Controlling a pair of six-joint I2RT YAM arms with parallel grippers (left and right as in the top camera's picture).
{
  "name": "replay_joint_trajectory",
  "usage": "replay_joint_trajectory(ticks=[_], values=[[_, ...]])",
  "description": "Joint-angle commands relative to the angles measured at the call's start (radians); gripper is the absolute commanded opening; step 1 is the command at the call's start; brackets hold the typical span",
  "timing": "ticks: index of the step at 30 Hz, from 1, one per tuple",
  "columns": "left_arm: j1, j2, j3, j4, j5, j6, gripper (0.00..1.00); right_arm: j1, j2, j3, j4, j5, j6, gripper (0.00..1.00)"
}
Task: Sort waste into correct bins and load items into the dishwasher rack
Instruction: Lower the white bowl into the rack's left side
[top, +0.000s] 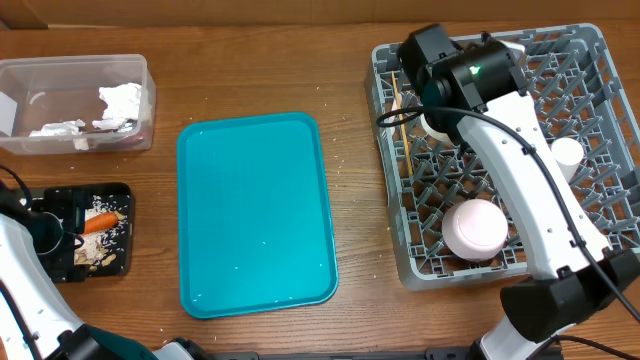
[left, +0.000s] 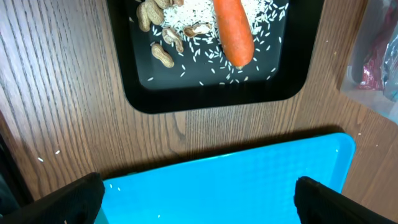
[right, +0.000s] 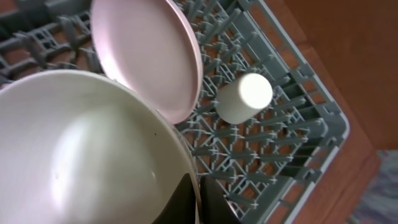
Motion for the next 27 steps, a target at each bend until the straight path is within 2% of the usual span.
replay_joint_trajectory(ticks=[1,8,12,19,24,27], values=[[0.004,0.002,-0.004,-0.002,-0.010,-0.017,1.00,-0.007,-0.006,-0.050,0.002,0.043,0.031,0.04],[0.004,0.002,-0.004,-0.002,-0.010,-0.017,1.00,-0.007,-0.006,-0.061,0.001,0.025,0.030,0.04],[0.004,0.002,-0.004,-0.002,-0.010,-0.017,1.00,-0.007,-0.006,-0.070,0.002,-0.064,0.009,0.04],[0.004,0.002,-0.004,-0.002,-0.010,-0.017,1.00,-0.030,-0.006,-0.200,0.103,-0.078,0.004,0.04],[0.004,0.002,-0.004,-0.002,-0.010,-0.017,1.00,-0.084,-0.006,-0.292,0.240,-0.277,-0.092,0.05],[0.004,0.002,-0.004,-0.002,-0.010,-0.017,1.00,-0.107,-0.006,-0.295,0.254,-0.345,-0.137,0.12]])
